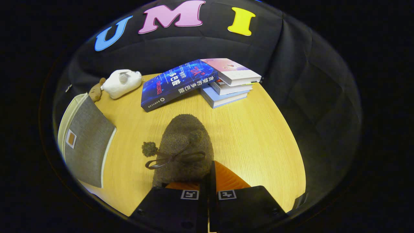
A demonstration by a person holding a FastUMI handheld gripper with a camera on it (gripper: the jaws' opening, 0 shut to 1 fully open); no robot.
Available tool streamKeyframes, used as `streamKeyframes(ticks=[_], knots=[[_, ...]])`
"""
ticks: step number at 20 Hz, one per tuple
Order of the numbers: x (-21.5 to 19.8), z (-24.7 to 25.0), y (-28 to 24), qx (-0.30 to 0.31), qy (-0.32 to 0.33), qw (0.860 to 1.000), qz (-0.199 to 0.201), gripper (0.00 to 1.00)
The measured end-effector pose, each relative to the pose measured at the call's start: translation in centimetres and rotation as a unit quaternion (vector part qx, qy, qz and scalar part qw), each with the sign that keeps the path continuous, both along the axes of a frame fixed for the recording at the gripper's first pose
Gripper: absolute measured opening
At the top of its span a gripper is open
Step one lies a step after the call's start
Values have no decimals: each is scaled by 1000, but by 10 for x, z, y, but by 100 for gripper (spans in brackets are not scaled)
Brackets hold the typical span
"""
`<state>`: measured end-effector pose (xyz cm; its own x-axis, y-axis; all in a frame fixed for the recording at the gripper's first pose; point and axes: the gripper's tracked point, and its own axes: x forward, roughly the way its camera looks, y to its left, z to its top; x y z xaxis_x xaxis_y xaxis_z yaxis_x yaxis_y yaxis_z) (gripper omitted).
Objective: Open the storage box then place both shoes into the box .Put the left shoe in first, then the right shoe, with the right side of both shoes facing outward in a uniform manner.
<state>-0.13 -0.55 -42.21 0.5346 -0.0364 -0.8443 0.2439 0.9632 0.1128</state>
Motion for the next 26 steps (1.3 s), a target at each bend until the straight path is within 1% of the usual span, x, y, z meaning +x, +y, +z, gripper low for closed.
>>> streamKeyframes(ticks=[4,9,11,16,18,21,23,26], knots=[[9,49,19,35,-22,999,-30,7],[35,124,61,59,-62,995,-44,7],[45,149,81,58,-72,995,-42,7],[67,201,155,76,-93,993,-10,7],[73,213,186,86,-96,992,-2,7],[82,217,237,102,-90,991,10,7],[85,210,264,95,-78,992,18,7],[87,187,290,75,-52,996,15,7]])
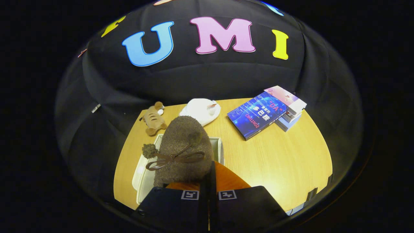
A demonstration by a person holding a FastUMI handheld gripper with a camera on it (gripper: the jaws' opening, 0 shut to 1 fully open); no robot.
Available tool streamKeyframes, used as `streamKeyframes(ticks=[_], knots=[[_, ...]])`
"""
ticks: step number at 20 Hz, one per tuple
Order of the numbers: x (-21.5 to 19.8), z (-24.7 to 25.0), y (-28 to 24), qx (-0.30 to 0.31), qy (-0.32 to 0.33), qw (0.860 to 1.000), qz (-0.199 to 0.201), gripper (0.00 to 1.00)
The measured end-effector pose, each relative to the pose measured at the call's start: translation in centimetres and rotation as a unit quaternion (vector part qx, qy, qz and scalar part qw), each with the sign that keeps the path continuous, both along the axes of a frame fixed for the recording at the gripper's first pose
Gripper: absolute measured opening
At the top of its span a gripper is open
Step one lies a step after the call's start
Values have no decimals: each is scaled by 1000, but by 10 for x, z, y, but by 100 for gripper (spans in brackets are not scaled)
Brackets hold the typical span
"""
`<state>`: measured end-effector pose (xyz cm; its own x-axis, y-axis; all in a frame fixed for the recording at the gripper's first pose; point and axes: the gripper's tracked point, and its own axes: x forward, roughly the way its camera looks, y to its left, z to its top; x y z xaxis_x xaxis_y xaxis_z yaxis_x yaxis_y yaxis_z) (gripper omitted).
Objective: Open the storage box then place both shoes into the box .Put the left shoe in first, then the right shoe, with the right side of both shoes facing outward in a uniform manner.
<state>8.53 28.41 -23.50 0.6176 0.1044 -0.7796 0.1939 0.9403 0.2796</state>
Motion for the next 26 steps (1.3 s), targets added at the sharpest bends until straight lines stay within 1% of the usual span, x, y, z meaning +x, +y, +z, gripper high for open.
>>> streamKeyframes(ticks=[6,10,13,14,17,18,20,22,26], knots=[[-11,-56,10,-57,70,995,-32,7],[-11,-65,18,-82,77,993,-24,8],[-13,-72,26,-83,83,993,-10,13],[-14,-72,28,-82,84,993,-5,19],[-21,-80,41,-70,101,992,14,31],[-16,-76,46,-60,90,994,17,36],[-13,-69,53,-51,77,995,25,62],[-10,-62,49,-62,66,995,29,88],[-9,-58,48,-62,54,996,28,92]])
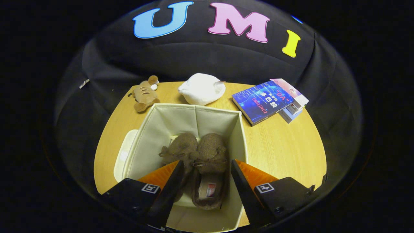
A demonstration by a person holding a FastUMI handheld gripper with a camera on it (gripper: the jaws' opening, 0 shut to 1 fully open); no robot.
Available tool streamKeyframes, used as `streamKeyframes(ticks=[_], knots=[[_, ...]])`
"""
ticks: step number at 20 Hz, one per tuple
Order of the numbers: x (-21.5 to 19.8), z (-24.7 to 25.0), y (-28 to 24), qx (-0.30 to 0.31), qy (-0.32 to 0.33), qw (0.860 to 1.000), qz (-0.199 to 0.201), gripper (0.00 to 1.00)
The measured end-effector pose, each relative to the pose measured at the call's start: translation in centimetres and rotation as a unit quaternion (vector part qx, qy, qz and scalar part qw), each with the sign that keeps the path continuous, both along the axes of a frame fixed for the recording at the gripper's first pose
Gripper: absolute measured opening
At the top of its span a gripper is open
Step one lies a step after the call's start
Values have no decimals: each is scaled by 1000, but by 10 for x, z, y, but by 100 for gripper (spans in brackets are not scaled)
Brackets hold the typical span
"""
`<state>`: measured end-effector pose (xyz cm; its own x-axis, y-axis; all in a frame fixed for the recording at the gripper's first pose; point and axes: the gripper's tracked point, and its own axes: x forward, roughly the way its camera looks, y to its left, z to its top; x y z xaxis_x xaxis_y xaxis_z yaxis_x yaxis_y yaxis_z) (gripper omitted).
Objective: Open the storage box then place both shoes into the box .Put the left shoe in first, then the right shoe, with the right side of both shoes facing outward in a uniform manner.
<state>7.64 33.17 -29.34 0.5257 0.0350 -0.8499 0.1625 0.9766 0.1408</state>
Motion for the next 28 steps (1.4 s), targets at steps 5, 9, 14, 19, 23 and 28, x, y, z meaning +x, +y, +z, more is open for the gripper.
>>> streamKeyframes(ticks=[5,9,14,19,23,28], knots=[[2,15,-7,-3,-27,1000,-2,92],[8,40,-13,-19,-72,997,13,92],[10,80,-3,-18,-124,991,52,93],[10,136,-12,26,-202,978,44,93],[11,178,-67,-9,-273,961,34,97],[-2,211,-133,-52,-320,946,21,96]])
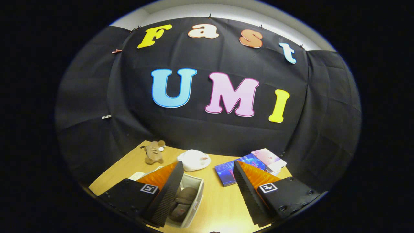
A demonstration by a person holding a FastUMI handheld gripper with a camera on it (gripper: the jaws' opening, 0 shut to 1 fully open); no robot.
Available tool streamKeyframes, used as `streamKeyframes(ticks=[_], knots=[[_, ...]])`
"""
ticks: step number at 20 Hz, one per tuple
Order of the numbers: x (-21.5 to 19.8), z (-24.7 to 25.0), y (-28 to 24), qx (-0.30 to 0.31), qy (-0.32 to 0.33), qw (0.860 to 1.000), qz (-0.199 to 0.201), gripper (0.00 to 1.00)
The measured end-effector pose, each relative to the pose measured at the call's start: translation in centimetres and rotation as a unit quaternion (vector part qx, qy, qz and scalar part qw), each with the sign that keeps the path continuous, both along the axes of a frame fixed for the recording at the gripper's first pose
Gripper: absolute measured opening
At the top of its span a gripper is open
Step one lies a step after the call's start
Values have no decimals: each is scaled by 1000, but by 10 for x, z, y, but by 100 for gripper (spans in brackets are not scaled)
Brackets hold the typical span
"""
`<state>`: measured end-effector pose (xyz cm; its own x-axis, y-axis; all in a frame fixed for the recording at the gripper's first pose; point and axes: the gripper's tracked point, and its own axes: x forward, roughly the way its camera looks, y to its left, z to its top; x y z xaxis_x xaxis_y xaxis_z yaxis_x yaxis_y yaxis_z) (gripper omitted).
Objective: Open the storage box then place both shoes into the box .Put the left shoe in first, then the right shoe, with the right side of both shoes facing outward in a uniform manner.
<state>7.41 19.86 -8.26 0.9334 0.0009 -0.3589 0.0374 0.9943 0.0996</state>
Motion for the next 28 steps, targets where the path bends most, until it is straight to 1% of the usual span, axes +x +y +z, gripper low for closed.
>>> streamKeyframes(ticks=[3,10,13,19,24,28], knots=[[-13,9,-35,-10,-12,1000,-4,98],[-51,32,-109,-81,-74,994,11,98],[-65,32,-137,-85,-81,993,4,98],[-76,11,-187,-71,-65,995,-15,98],[-80,0,-207,-69,-61,996,-12,98],[-78,0,-216,-66,-67,995,-12,98]])
